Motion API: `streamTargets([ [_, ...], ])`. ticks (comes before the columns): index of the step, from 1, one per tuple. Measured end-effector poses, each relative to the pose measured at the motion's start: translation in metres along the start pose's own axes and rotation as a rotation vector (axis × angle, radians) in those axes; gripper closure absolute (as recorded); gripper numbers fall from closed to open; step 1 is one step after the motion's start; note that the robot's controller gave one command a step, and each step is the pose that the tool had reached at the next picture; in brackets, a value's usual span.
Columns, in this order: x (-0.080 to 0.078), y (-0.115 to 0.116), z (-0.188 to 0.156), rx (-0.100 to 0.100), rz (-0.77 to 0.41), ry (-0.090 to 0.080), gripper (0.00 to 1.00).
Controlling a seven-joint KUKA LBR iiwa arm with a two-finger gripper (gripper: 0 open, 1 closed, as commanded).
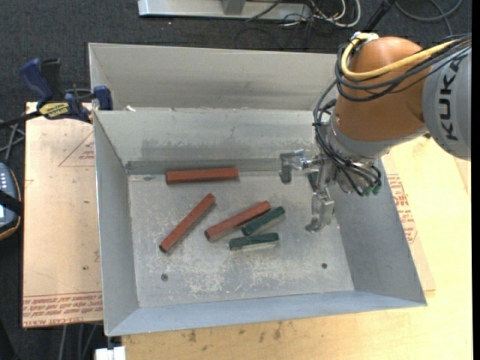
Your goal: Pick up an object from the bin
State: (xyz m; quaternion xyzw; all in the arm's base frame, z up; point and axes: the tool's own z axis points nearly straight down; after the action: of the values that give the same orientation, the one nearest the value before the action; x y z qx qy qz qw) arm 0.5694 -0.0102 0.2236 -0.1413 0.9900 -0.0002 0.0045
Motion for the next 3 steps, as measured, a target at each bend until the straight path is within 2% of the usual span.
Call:
streamTargets([
  [1,-0.001,0.001,0.051,0.001,-0.067,-0.001,0.00],
  [2,-0.012,0.005,0.119,-0.001,-0.135,0.003,0.00],
  [3,-0.033,0.023,0.150,-0.003,-0.191,0.001,1.00],
])
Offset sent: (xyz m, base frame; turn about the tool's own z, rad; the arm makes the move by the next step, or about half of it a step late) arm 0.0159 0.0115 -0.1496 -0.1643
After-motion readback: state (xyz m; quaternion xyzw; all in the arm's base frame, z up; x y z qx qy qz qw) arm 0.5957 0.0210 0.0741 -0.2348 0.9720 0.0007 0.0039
